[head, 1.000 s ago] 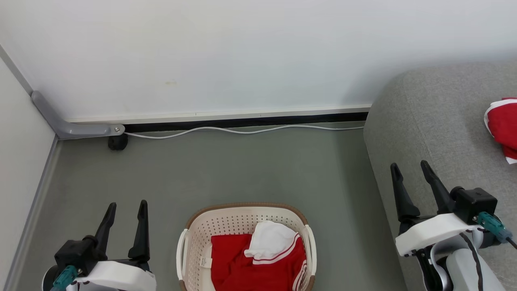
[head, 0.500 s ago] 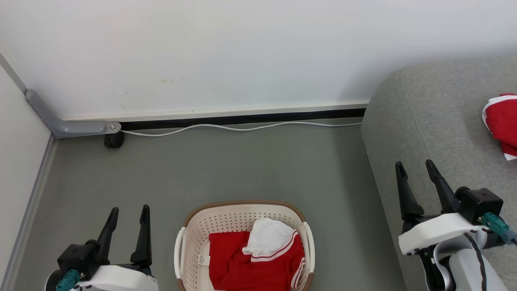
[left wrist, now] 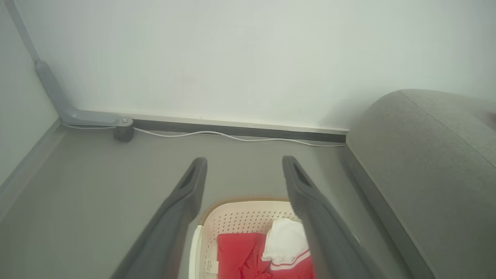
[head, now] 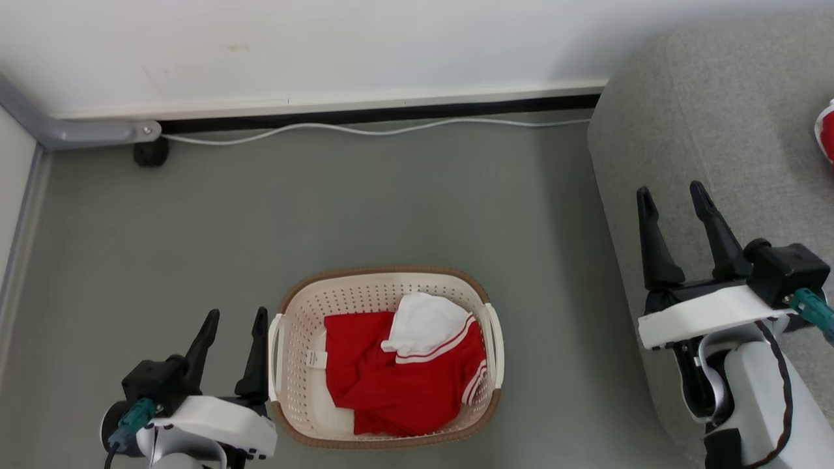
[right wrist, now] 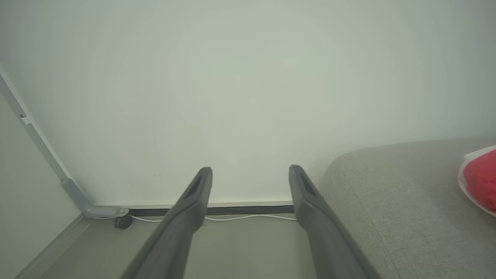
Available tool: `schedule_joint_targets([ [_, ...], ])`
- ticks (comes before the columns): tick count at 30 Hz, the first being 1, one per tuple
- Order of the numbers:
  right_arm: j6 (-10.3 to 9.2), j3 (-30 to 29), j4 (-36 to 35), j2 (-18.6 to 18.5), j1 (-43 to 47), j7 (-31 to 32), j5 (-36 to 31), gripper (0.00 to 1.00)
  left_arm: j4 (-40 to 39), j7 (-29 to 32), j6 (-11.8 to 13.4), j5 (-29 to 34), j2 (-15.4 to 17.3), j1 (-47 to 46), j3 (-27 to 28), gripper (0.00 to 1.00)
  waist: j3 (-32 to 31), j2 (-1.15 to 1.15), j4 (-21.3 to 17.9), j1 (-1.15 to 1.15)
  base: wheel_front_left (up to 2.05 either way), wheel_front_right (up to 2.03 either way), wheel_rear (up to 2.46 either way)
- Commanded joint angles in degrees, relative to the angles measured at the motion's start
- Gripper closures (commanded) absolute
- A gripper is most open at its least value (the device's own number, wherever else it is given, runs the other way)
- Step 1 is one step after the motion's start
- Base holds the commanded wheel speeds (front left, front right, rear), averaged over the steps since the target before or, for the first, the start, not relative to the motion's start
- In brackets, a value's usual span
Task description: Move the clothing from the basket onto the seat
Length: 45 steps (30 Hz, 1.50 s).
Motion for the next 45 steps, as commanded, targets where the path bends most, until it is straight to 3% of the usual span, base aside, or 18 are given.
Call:
schedule_joint_targets([
  [1, 0.18, 1.3, -2.3, 0.4, -2.3, -0.3, -0.8, 0.0, -0.1, -0.3, -0.4, -0.8, 0.5, -3.3, 0.8, 0.0, 4.8, 0.0, -0.5, 0.0, 0.0, 0.0, 0.0],
  [17, 0.18, 3.0, -7.6, 1.8, -11.6, -0.3, -2.1, 0.0, 17.6, -0.3, -0.4, -3.5, 0.4, -20.3, -10.6, 0.0, 24.5, 0.0, -5.4, 0.0, 0.0, 0.0, 0.0],
  [31, 0.18, 4.7, -11.5, 2.1, -15.4, -0.3, -0.8, 0.0, 37.0, -0.3, -0.4, -8.2, 1.1, -34.8, -21.7, 0.0, 34.2, 0.0, -8.7, 0.0, 0.0, 0.0, 0.0],
  [37, 0.18, 5.9, -13.3, 2.1, -16.7, -0.3, 0.6, 0.0, 43.2, 1.7, -0.4, -11.4, 3.4, -41.2, -27.8, 0.0, 38.5, 0.0, -10.7, 0.0, 0.0, 0.0, 0.0],
  [45, 0.18, 6.9, -15.1, 2.1, -17.2, -0.3, 2.4, 0.0, 47.0, 6.8, -0.4, -14.7, 5.9, -46.5, -32.0, 0.0, 42.1, 0.0, -13.1, 0.0, 0.0, 0.0, 0.0],
])
